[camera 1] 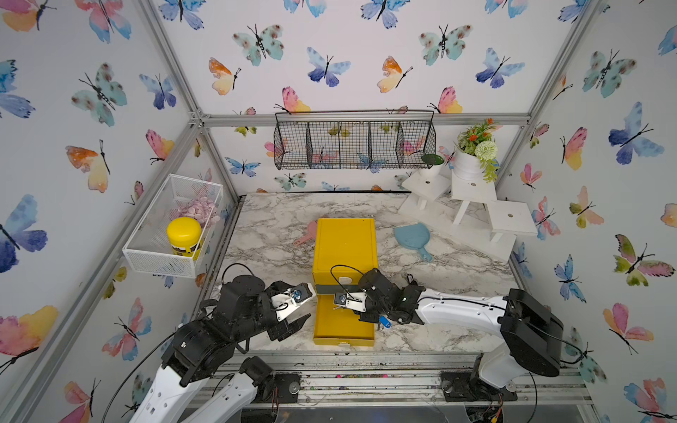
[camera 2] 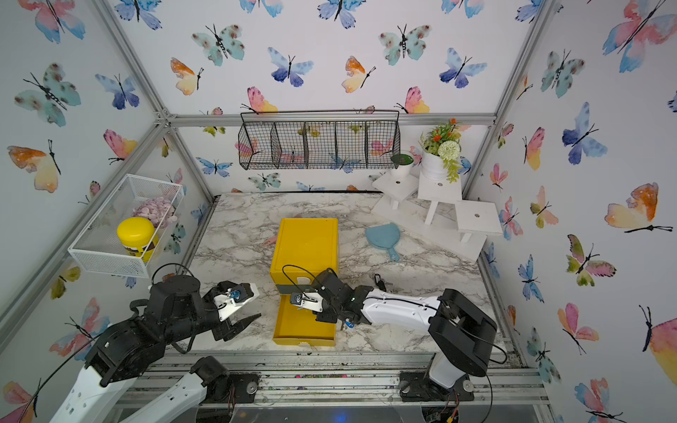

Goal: Take the keys out of the drawer
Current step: Pick up the key from the drawer.

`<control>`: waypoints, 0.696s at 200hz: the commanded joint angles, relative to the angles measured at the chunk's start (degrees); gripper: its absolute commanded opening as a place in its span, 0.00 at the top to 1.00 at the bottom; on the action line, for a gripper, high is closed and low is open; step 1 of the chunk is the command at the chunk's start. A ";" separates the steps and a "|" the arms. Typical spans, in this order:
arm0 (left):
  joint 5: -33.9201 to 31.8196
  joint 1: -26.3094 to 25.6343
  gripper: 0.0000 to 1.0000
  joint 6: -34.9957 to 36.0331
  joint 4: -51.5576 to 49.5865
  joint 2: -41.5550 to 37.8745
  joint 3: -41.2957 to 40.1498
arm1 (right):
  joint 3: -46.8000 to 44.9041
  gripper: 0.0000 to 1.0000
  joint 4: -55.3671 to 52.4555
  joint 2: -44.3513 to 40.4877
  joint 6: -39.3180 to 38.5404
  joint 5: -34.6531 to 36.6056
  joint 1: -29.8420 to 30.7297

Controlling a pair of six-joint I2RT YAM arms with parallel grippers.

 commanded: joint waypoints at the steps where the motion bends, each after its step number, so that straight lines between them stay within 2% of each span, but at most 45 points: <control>1: -1.51 -0.13 0.24 0.91 -1.54 -0.66 0.59 | -0.12 0.73 2.16 0.98 0.39 1.42 0.54; 67: -2.22 -0.13 0.24 2.26 -1.50 -0.60 1.46 | 0.61 0.73 4.23 4.98 -0.01 2.93 1.39; 139: 1.70 -0.13 0.23 5.16 -2.21 -3.63 0.83 | 1.62 0.70 4.77 7.97 -0.32 3.95 1.77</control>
